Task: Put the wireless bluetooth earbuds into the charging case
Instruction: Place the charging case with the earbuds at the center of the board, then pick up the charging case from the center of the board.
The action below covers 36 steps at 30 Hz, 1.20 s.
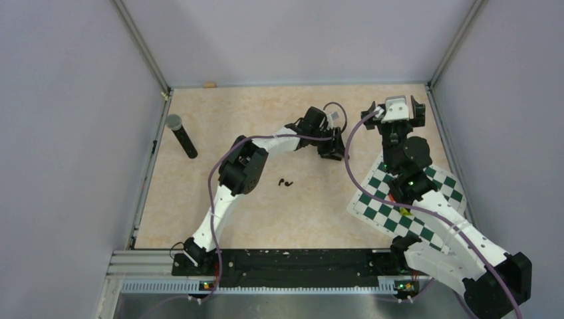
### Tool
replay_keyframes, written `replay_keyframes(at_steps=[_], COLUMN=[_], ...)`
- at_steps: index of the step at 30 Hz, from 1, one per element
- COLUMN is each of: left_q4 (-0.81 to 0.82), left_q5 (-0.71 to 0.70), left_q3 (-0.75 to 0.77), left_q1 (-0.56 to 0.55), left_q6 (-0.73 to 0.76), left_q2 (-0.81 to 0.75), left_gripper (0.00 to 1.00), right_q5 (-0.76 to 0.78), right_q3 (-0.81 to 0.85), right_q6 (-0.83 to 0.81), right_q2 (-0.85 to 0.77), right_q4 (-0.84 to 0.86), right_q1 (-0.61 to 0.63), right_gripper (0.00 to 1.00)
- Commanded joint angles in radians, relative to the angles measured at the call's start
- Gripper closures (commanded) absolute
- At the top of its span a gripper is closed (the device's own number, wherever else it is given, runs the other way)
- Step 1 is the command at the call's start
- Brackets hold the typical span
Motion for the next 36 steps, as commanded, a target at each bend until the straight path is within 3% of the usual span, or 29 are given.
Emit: replay_keyframes(at_steps=[1,6,13,14,16,21,26,31,36], left_q4=[-0.040,-0.047,-0.059,-0.050,-0.021,0.017,-0.103,-0.237,-0.357], left_q5=[-0.025,-0.026,-0.039,-0.037,-0.024,0.022,-0.051,-0.246,-0.541], left_q3=[0.013,-0.012,-0.111,-0.133,-0.185,-0.284,-0.352,-0.452,-0.520], left_q1=[-0.012,-0.017,0.003,0.012,0.038,0.126,0.229,0.332,0.364], left_q6=[0.022,0.025,0.098,0.113,0.146,0.256,0.474,0.690,0.833], left_q2=[0.006,-0.010,-0.114,-0.142,-0.212,-0.373,-0.558,-0.703,-0.727], left_gripper=[0.48,0.26,0.20,0.09,0.02,0.01,0.01,0.01,0.01], right_q5=[-0.018,-0.031,-0.040,-0.041,-0.044,-0.051,-0.065,-0.077,-0.095], right_q3=[-0.004,-0.007,-0.009,-0.009,-0.008,-0.006,-0.002,-0.001,-0.002], right_q6=[0.004,0.005,0.008,0.009,0.011,0.019,0.029,0.028,0.027], right_q2=[-0.028,-0.035,-0.041,-0.042,-0.041,-0.045,-0.049,-0.052,-0.056], right_q4=[0.036,0.030,0.026,0.025,0.023,0.012,-0.002,-0.012,-0.022], right_q1=[-0.004,-0.003,-0.004,-0.003,-0.004,-0.002,0.000,0.018,0.038], right_gripper=[0.01,0.01,0.01,0.01,0.01,0.01,0.01,0.01,0.01])
